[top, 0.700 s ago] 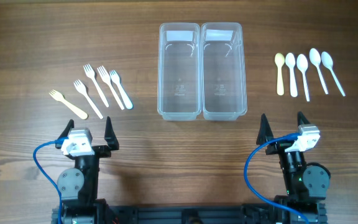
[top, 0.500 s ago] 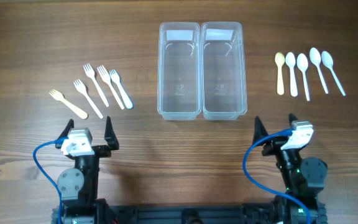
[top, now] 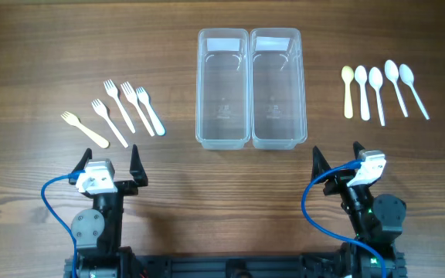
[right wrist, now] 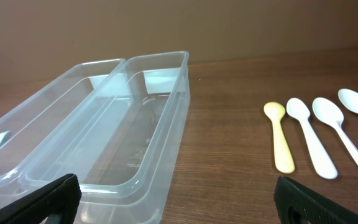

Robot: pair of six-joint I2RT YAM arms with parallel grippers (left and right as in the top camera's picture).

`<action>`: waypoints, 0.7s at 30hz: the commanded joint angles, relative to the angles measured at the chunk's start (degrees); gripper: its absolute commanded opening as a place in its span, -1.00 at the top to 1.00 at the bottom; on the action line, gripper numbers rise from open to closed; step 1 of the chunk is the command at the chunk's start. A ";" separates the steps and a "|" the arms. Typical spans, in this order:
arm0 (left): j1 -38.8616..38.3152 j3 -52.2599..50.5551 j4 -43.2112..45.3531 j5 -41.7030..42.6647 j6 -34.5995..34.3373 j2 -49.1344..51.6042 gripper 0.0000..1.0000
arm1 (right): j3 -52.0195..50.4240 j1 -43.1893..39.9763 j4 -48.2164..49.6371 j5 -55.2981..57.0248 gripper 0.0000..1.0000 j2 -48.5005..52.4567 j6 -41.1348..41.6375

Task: Pack container

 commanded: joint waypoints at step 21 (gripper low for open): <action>-0.37 -0.63 0.17 0.50 1.07 -0.57 -1.00 | 0.57 0.17 1.60 -2.71 -0.99 0.11 9.18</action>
